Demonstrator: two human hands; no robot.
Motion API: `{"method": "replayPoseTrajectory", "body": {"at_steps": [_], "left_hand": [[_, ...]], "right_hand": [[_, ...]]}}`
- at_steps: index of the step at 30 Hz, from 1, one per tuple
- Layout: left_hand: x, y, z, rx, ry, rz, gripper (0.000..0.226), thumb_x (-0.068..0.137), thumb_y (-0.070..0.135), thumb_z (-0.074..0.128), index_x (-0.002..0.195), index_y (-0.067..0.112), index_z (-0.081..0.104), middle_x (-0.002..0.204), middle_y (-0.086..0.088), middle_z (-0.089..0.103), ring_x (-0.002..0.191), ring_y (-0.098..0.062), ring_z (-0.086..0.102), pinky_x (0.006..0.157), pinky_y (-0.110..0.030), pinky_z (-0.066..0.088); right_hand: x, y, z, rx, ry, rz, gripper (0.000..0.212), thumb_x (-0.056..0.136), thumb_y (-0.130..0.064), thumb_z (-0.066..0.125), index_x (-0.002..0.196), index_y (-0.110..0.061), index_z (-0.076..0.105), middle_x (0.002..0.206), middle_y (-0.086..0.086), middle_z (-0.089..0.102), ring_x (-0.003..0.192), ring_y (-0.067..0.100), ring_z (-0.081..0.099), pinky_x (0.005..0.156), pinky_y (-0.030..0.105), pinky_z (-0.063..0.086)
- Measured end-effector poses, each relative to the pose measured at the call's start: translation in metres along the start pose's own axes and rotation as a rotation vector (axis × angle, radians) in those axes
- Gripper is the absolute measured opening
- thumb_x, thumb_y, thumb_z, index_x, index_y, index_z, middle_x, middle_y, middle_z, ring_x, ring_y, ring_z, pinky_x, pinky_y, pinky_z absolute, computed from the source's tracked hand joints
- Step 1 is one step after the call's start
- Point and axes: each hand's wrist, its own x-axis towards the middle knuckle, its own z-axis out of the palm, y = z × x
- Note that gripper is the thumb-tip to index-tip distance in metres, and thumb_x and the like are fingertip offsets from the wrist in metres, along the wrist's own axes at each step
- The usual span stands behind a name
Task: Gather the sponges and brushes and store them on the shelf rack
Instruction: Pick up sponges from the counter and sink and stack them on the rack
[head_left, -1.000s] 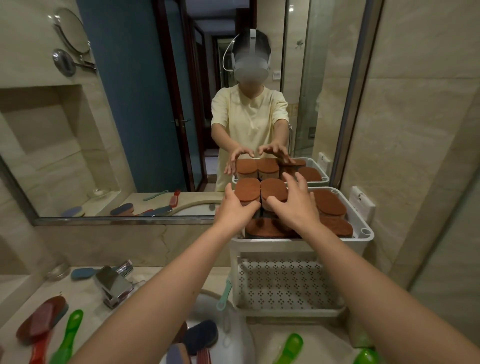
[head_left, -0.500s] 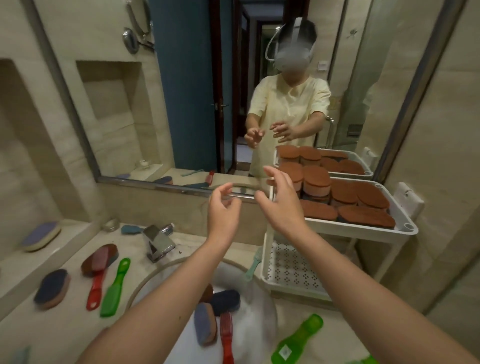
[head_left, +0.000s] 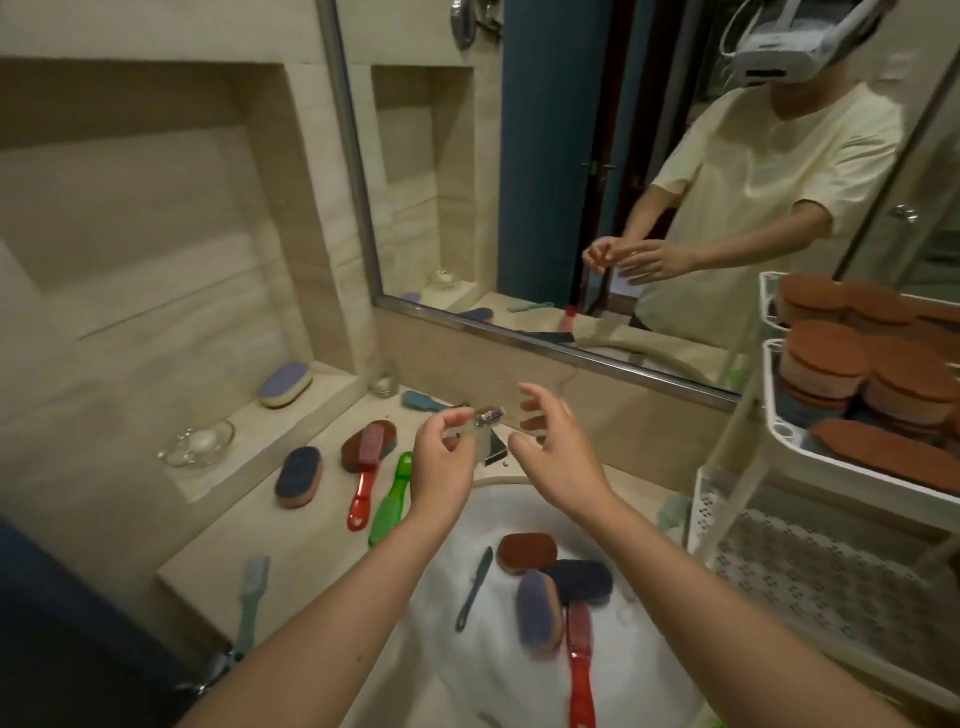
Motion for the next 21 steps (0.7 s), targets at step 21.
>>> {"method": "replayPoseTrajectory", "body": {"at_steps": [21], "left_hand": [[0.119, -0.123, -0.191, 0.244, 0.084, -0.251, 0.03, 0.082, 0.008, 0.057, 0.106, 0.027, 0.062, 0.109, 0.007, 0.064, 0.097, -0.007, 0.062, 0.08, -0.024, 0.051]], "right_hand": [[0.091, -0.031, 0.234, -0.006, -0.326, 0.061, 0.059, 0.083, -0.023, 0.06, 0.139, -0.026, 0.042, 0.13, -0.002, 0.05, 0.112, 0.014, 0.054, 0.097, 0.037, 0.046]]}}
